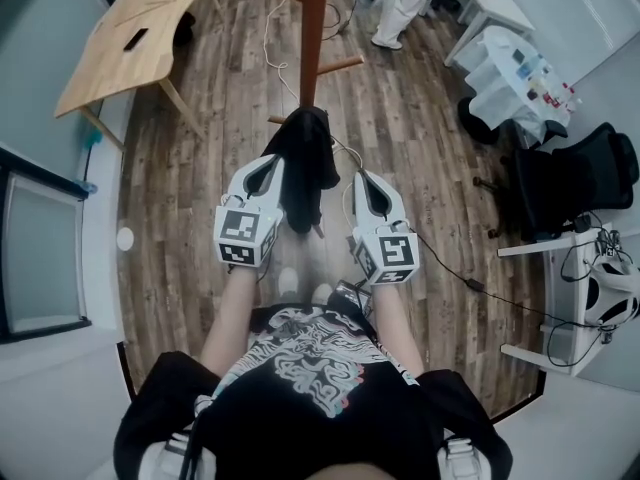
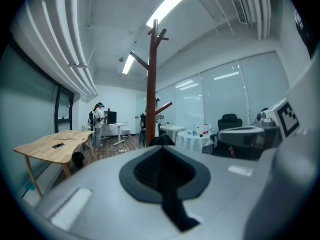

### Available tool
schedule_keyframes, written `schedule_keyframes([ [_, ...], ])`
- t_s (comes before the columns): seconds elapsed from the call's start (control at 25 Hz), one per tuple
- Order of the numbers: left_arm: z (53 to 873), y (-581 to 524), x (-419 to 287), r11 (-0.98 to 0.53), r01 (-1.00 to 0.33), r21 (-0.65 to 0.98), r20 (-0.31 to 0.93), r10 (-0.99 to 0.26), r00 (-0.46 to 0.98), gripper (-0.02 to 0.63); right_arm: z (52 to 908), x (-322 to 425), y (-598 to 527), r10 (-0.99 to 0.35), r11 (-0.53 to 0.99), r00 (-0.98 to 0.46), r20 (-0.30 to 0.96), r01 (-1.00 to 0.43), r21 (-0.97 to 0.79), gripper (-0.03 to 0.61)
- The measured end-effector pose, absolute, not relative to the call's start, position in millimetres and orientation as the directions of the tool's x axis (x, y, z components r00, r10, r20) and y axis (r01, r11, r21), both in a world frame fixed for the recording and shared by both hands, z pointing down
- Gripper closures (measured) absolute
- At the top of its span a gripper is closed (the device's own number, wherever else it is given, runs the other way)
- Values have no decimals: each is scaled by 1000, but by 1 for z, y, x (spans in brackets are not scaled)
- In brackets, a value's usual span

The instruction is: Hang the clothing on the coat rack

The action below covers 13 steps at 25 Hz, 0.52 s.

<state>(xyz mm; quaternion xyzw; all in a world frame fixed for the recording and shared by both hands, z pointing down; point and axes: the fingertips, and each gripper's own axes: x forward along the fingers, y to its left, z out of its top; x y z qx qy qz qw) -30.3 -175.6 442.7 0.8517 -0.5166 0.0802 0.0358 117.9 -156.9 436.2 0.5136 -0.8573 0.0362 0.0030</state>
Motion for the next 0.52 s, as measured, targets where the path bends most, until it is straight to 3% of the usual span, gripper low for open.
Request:
schedule_keyframes([
  [0.52, 448, -173, -39, -444, -896, -9, 187, -881, 435, 624, 442, 113, -156, -872, 482, -486, 54, -873, -74, 580],
])
